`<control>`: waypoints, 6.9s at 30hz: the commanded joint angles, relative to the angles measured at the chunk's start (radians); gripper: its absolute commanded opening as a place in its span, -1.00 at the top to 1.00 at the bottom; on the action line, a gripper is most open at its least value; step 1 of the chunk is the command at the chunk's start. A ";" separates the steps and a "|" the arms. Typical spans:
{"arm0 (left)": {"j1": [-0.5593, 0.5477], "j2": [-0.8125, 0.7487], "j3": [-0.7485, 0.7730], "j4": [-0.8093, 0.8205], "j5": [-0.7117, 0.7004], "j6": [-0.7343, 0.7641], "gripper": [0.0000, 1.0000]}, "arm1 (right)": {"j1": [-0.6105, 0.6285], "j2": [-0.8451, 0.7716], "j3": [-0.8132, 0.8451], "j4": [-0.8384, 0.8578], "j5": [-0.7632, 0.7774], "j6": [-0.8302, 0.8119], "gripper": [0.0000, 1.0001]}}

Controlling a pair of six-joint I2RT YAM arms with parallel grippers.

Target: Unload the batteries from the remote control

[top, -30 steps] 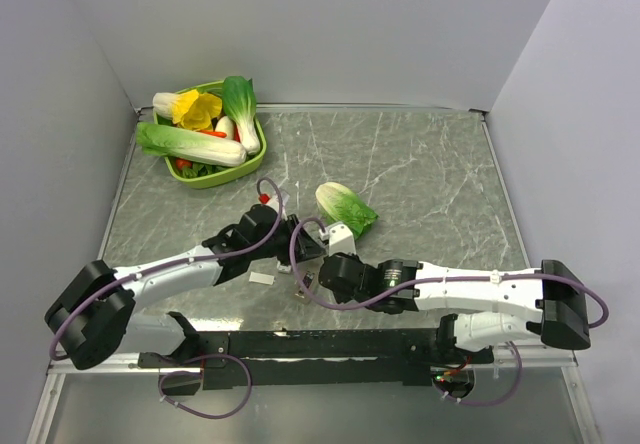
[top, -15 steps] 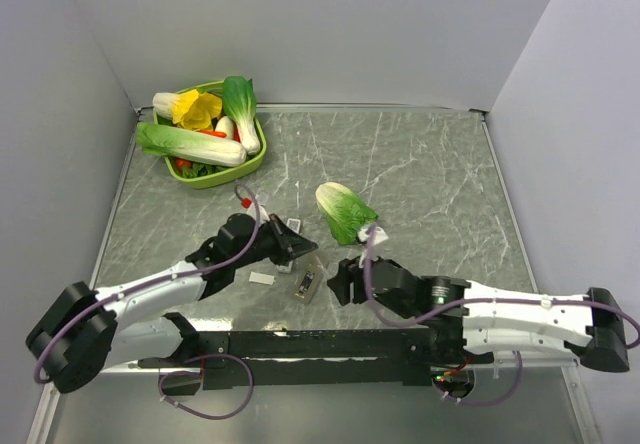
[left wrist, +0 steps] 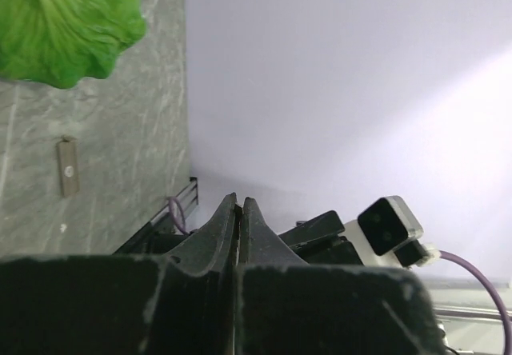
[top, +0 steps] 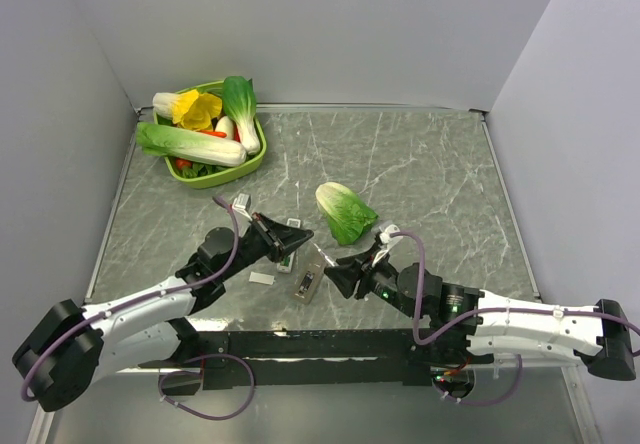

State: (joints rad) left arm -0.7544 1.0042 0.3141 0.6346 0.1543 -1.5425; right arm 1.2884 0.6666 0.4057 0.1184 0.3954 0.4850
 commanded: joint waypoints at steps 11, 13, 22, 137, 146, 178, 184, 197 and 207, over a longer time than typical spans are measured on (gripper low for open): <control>-0.022 -0.047 -0.020 0.106 -0.062 -0.067 0.98 | -0.003 0.077 0.053 0.125 -0.020 -0.003 0.28; -0.022 -0.055 -0.033 0.116 -0.070 -0.073 0.98 | -0.001 0.073 0.048 0.130 -0.012 0.006 0.24; -0.022 -0.079 -0.030 0.080 -0.087 -0.061 0.98 | -0.003 0.053 0.045 0.142 0.013 0.003 0.34; 0.132 0.303 -0.058 -0.250 0.263 0.361 0.31 | -0.063 1.122 1.116 -1.214 -0.283 -1.017 1.00; 0.129 0.338 -0.044 -0.234 0.268 0.364 0.35 | -0.060 0.967 0.889 -0.996 -0.256 -0.947 1.00; 0.082 0.378 -0.009 -0.280 0.202 0.340 0.53 | -0.052 0.670 0.473 -0.600 -0.173 -0.789 1.00; 0.076 0.396 -0.013 -0.271 0.200 0.332 0.54 | -0.054 0.628 0.401 -0.519 -0.132 -0.767 1.00; 0.066 0.402 -0.017 -0.268 0.185 0.321 0.57 | -0.063 0.559 0.305 -0.405 -0.132 -0.703 1.00; 0.063 0.407 -0.010 -0.277 0.176 0.325 0.58 | -0.083 0.534 0.285 -0.387 -0.090 -0.640 1.00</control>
State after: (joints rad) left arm -0.6628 1.3899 0.2920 0.4023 0.3176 -1.2243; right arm 1.2465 1.2053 0.7109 -0.3622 0.1677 -0.1982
